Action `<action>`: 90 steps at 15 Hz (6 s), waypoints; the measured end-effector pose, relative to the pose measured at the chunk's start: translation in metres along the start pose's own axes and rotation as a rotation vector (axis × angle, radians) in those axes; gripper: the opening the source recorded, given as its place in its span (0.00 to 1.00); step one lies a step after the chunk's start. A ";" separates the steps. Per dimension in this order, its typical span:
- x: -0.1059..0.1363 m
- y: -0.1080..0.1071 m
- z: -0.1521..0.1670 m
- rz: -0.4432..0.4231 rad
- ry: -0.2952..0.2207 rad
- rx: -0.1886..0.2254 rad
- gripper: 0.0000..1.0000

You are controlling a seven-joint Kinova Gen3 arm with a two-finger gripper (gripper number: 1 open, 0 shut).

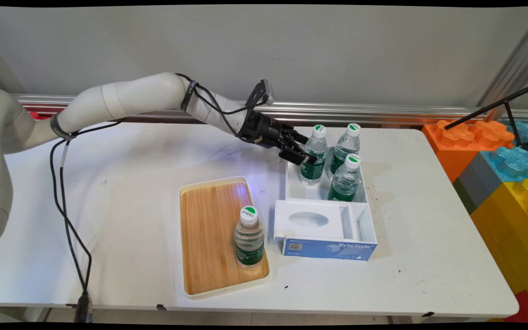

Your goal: Pick up the green bottle from the white box, then place the picked object on the tray

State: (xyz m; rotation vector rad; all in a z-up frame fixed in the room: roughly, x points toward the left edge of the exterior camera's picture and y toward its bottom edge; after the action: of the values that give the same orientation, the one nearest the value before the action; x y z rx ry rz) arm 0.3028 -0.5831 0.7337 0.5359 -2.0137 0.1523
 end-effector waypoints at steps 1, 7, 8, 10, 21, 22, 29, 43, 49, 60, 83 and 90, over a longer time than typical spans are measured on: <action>0.000 0.000 0.001 0.000 0.001 0.000 1.00; 0.002 -0.002 0.007 0.007 0.011 0.001 0.00; 0.002 -0.001 0.007 0.007 0.012 -0.001 0.00; 0.002 -0.001 0.007 0.006 0.013 -0.002 0.00; 0.006 0.004 0.007 0.003 0.020 -0.014 0.00; 0.007 0.003 0.006 0.004 0.023 -0.014 0.00; 0.023 0.002 -0.001 0.009 0.047 -0.008 0.00; 0.055 0.024 -0.041 0.055 0.079 -0.048 0.00; 0.050 0.033 -0.068 0.071 0.054 -0.061 0.00; 0.028 0.039 -0.110 0.076 -0.003 -0.068 0.00; -0.016 0.038 -0.155 0.114 -0.103 -0.070 0.00; -0.024 0.039 -0.169 0.123 -0.123 -0.073 0.00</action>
State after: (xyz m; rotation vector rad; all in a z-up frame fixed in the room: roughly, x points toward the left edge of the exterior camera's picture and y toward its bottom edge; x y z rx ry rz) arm 0.4319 -0.4855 0.8000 0.3837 -2.1644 0.1220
